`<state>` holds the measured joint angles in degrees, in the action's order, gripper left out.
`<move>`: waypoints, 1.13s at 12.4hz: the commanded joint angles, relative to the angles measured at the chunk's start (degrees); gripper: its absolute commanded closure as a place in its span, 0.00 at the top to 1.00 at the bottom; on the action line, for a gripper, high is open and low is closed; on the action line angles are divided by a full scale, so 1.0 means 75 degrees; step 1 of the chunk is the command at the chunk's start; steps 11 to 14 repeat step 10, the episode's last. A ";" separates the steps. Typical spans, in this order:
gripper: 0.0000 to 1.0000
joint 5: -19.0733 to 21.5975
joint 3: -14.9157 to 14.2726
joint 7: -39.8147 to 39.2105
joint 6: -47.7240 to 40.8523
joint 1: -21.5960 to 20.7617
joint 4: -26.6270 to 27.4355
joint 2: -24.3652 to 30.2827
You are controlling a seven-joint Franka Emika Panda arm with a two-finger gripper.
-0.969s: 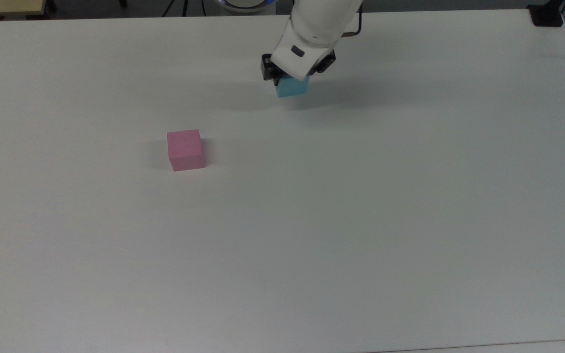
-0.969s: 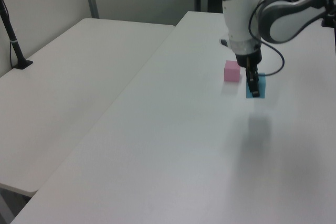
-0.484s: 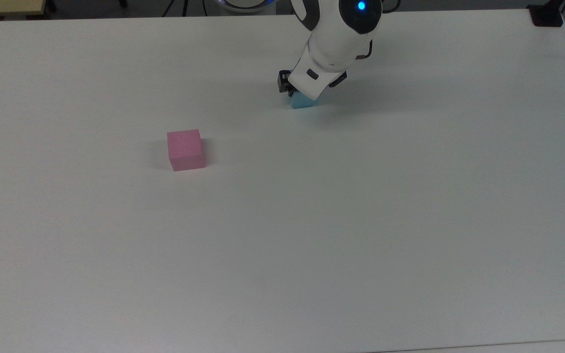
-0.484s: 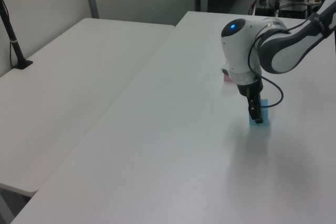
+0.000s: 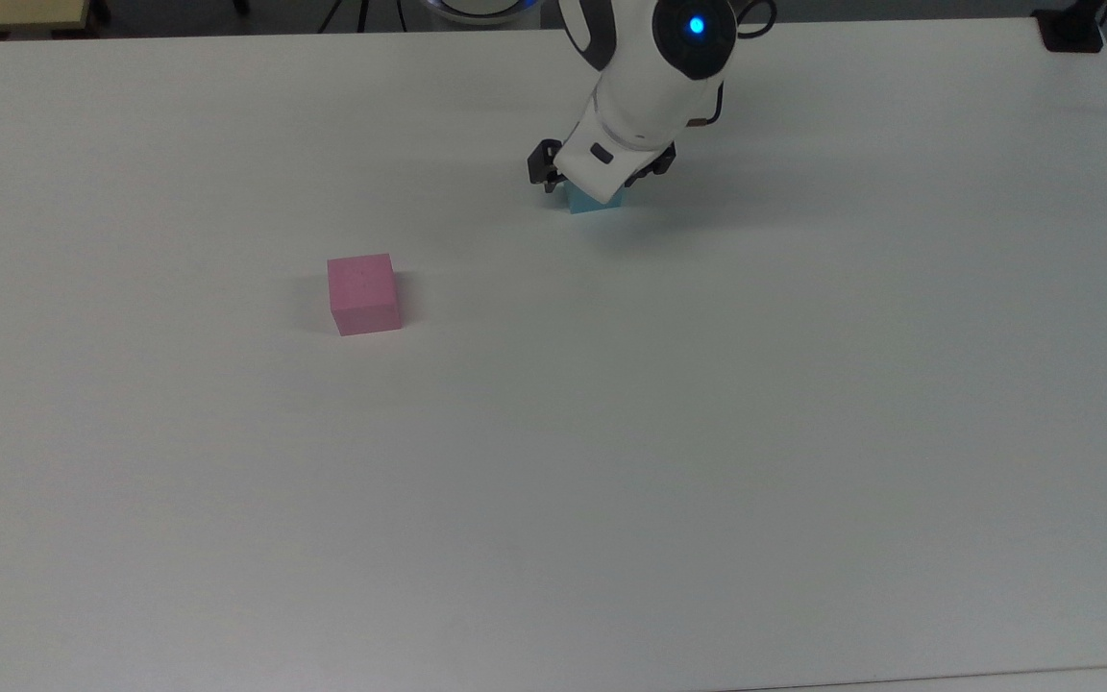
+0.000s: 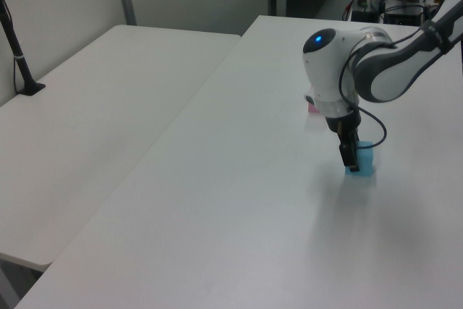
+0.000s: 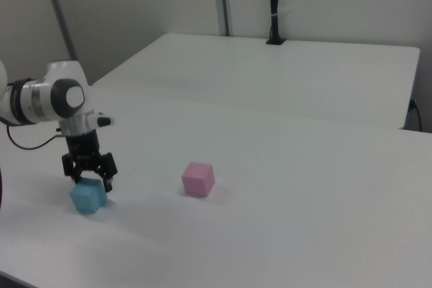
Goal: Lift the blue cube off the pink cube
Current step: 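Lower the light-blue cube onto the table and release it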
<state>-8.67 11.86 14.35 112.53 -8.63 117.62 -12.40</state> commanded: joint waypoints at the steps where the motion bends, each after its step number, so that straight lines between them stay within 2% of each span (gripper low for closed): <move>1: 1.00 -0.0005 0.0072 0.0044 -0.0002 0.0773 -0.0573 0.0843; 3: 1.00 0.0030 -0.0161 0.0008 -0.0865 0.1208 -0.1661 0.0973; 6: 1.00 0.0030 -0.0759 -0.0551 -0.2156 0.1315 -0.2778 0.1066; 8: 1.00 0.0042 -0.1041 -0.0648 -0.2195 0.1315 -0.2850 0.1219; 14: 1.00 0.0088 -0.1065 -0.0660 -0.2207 0.1327 -0.2967 0.1231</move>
